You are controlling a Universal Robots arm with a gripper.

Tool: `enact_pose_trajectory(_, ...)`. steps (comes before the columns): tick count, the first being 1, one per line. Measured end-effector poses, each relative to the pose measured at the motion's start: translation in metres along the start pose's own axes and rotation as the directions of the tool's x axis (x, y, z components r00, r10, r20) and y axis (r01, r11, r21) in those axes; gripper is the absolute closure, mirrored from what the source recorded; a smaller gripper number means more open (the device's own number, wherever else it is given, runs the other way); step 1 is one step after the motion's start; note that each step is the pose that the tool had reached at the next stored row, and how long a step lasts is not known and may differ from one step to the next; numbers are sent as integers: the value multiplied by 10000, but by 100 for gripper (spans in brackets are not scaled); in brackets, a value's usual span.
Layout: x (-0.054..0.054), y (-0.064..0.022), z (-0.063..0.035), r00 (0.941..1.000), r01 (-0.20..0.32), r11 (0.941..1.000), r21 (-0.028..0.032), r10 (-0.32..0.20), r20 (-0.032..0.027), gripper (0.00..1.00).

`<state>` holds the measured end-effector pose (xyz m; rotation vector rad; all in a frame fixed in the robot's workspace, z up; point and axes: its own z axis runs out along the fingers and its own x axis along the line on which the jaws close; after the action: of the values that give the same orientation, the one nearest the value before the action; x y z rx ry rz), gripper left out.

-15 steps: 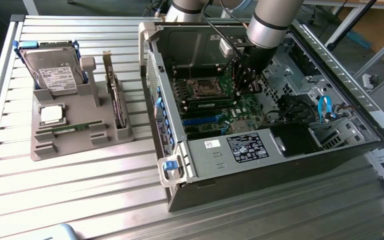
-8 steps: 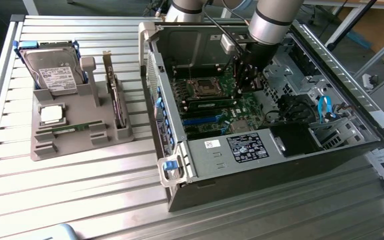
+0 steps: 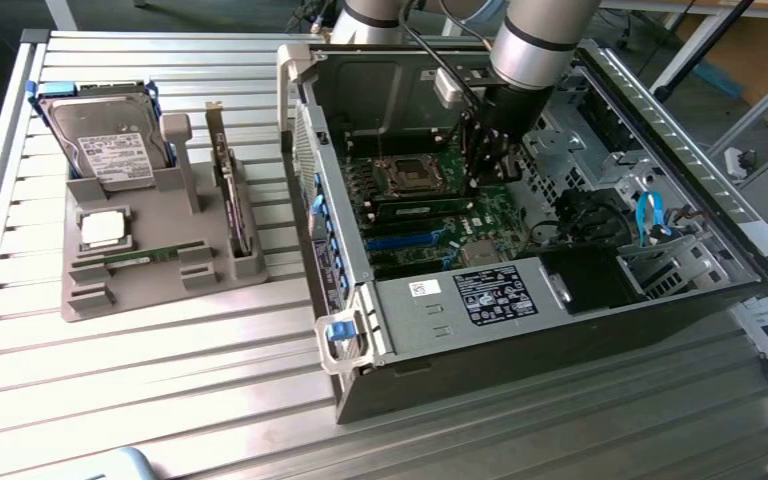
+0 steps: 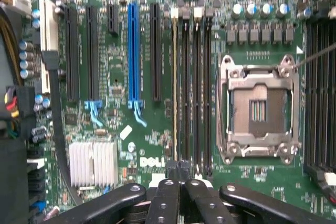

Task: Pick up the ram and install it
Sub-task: 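Press down the ram until it locks into place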

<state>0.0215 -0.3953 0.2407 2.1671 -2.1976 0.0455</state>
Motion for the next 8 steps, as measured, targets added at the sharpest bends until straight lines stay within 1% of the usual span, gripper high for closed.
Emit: enact_pose_trajectory(8, 2, 198, 4, 10000, -1, 10000, 0, 1, 0, 89)
